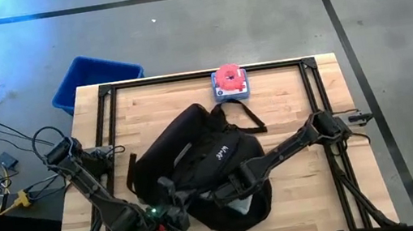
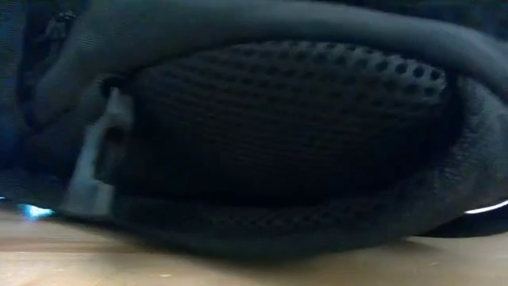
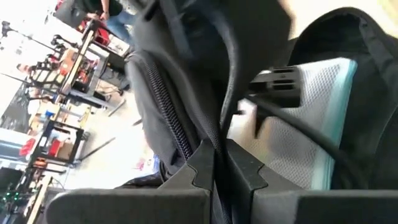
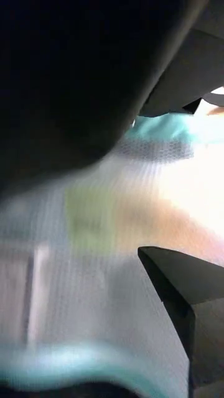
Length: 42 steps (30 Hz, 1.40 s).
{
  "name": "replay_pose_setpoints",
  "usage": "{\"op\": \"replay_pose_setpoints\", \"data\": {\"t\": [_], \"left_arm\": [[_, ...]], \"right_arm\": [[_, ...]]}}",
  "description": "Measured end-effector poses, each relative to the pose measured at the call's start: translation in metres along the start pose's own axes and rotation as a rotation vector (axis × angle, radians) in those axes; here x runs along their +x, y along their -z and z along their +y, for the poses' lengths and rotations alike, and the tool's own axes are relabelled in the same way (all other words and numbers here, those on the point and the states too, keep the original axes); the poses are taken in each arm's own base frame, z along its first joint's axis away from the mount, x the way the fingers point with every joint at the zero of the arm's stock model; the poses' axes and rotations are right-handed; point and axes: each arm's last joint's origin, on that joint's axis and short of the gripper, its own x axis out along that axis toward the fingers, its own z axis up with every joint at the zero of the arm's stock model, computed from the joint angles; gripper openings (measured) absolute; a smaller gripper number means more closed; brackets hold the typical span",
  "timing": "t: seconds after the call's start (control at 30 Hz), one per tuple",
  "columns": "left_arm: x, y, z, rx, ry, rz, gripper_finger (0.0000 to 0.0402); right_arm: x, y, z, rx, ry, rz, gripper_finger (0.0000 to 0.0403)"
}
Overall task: Unpack backpack
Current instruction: Put the zip bag into the backpack
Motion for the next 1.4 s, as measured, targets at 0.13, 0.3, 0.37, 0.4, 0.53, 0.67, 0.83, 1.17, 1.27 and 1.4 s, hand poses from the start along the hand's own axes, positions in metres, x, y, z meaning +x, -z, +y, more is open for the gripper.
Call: {"op": "replay_pose_setpoints", "data": {"t": [0.13,0.3,0.37,0.4,0.53,0.67,0.83,1.17,1.27,1.4], "left_arm": [[0.001,0.0,-0.001,-0.015,0.041,0.006,0.0005],[0.004,-0.002,0.001,-0.024,0.089,0.018,0.0056],[0.005,-0.002,0.001,-0.018,0.091,0.02,0.0084],[0.005,-0.002,0.001,-0.018,0.091,0.02,0.0097],[0.006,-0.002,0.002,-0.015,0.098,0.026,0.0139],[0.004,0.001,0.001,0.015,0.113,0.04,0.0156],[0.002,0.009,0.002,0.044,0.106,0.088,0.0158],[0.025,0.014,0.016,-0.103,0.062,0.177,0.007],[0.029,0.014,0.019,-0.128,0.037,0.181,0.0013],[0.028,0.014,0.021,-0.156,-0.049,0.153,0.0003]], "right_arm": [[0.003,-0.003,-0.004,0.017,-0.003,-0.001,0.0341],[0.005,-0.003,-0.004,0.018,-0.012,0.004,0.0341],[0.005,-0.003,-0.004,0.021,-0.016,0.008,0.0341],[0.005,-0.003,-0.004,0.021,-0.016,0.008,0.0341],[0.006,-0.002,-0.004,0.018,-0.014,0.014,0.0341],[0.003,0.002,-0.003,-0.007,0.022,0.027,0.0341],[-0.003,0.012,0.001,-0.056,0.064,0.063,0.0341],[-0.011,0.018,0.013,-0.064,0.052,0.042,0.0341],[-0.021,0.026,0.027,-0.111,0.014,0.045,0.0341],[-0.036,0.044,0.043,-0.189,-0.075,0.121,0.0341]]}}
